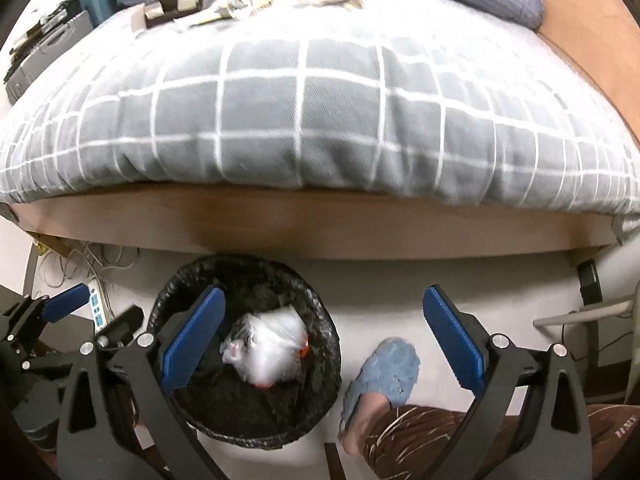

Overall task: Collect trash
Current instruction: 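Open the right tool then the left tool to drop both into the wastebasket, then move both tools back over the bed toward the brown box and mask bag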

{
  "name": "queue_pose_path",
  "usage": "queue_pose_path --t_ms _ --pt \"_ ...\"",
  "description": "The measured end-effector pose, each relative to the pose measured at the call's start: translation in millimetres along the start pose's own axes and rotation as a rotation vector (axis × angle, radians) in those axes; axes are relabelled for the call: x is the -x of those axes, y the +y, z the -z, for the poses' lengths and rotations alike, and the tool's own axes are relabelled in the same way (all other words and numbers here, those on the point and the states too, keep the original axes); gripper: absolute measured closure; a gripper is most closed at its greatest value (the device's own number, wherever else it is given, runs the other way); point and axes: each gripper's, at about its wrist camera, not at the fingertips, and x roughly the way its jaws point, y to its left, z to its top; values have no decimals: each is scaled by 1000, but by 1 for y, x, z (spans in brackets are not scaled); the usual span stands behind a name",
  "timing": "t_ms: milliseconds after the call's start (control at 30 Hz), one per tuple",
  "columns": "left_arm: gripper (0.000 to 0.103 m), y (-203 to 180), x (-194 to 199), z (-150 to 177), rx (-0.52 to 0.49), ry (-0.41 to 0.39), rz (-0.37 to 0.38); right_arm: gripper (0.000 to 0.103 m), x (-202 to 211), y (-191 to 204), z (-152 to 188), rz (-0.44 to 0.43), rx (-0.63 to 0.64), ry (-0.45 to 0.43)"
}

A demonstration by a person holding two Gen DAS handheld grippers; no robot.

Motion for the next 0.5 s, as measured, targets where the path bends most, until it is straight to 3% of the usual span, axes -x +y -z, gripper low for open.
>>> queue_pose_path --t_ms 267,500 --pt "6 11 28 -12 19 -75 -10 8 29 7 -13 -15 4 -105" --pt "6 14 52 -23 22 -129 3 8 48 -3 -27 -20 -31 -180"
